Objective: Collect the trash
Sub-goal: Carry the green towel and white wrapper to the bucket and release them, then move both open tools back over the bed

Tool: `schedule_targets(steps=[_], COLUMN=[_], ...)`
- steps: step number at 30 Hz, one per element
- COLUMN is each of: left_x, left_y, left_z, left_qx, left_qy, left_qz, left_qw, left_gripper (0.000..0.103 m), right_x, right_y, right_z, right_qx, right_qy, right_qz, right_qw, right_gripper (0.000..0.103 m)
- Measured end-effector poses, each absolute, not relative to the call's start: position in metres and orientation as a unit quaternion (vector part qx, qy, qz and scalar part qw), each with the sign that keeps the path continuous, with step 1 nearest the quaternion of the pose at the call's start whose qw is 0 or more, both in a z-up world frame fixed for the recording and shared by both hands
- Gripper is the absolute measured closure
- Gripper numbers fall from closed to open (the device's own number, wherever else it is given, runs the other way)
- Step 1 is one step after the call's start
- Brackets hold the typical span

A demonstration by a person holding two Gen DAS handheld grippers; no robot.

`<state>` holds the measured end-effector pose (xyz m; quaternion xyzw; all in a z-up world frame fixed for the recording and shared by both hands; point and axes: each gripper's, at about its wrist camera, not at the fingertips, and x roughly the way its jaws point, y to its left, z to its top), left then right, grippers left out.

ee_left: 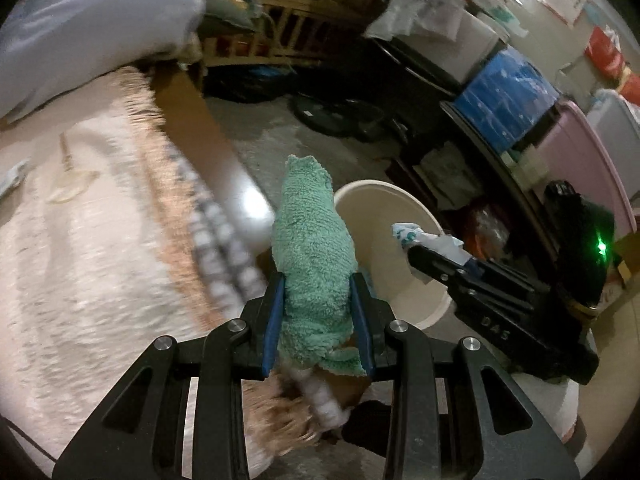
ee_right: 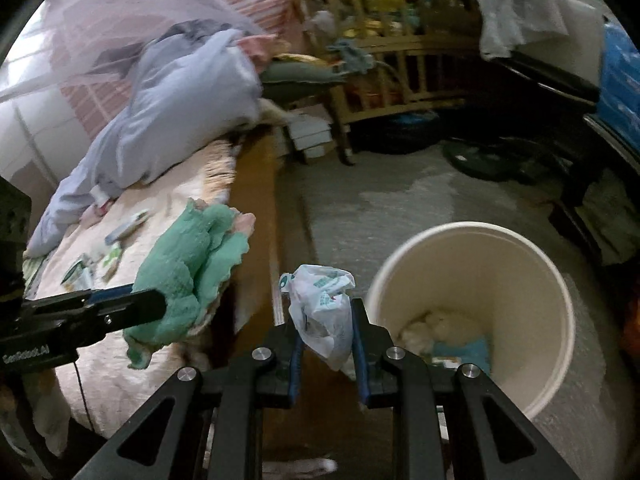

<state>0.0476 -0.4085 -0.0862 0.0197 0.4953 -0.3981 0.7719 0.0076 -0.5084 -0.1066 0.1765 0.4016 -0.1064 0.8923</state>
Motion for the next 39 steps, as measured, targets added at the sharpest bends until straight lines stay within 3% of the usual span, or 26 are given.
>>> schedule_targets(steps=[19, 20, 21, 23, 24, 31, 39], left_x=[0.043, 0.044, 0.045, 0.046, 0.047, 0.049, 0.051], left_y=[-0.514, -0.516, -0.516, -0.516, -0.515, -0.501, -0.453], left_z=[-0.118, -0.12, -0.121, -0.124, -0.124, -0.123, -0.115], left_qx=[0.05, 0.048, 0.045, 0.038, 0.035, 0.038, 0.061], left_qy=[0.514, 0.512, 0.511, 0.512, 0.512, 0.512, 0.494], left_qz=[-0.445, -0.446, -0.449, -0.452, -0.451, -0.431, -0.383], left_qw=[0.732, 0.732, 0.732, 0.729, 0.73, 0.742, 0.778], left_gripper=[0.07, 0.069, 0.067, 0.058, 0.053, 0.053, 0.053], right_x=[-0.019, -0.019, -0.02, -0.024, -0.026, -0.03, -0.023], right_y=[-0.582, -0.585, -0.588, -0.594, -0.596, -0.599, -0.586], right_z=[-0.143, -0.144, -0.144, -0.144, -0.144, -0.144, -0.142], right_qx=[0.214, 0.216, 0.218, 0.223, 0.226, 0.235, 0.234], right_qy=[0.419, 0.42, 0.419, 0.414, 0.412, 0.409, 0.407], right_qz=[-0.205, -0.209, -0.215, -0.228, -0.232, -0.235, -0.212], right_qw=[0.858, 0.856, 0.855, 0.852, 0.852, 0.85, 0.857], right_gripper=[0.083, 0.08, 0.069, 0.056, 0.056, 0.055, 0.046])
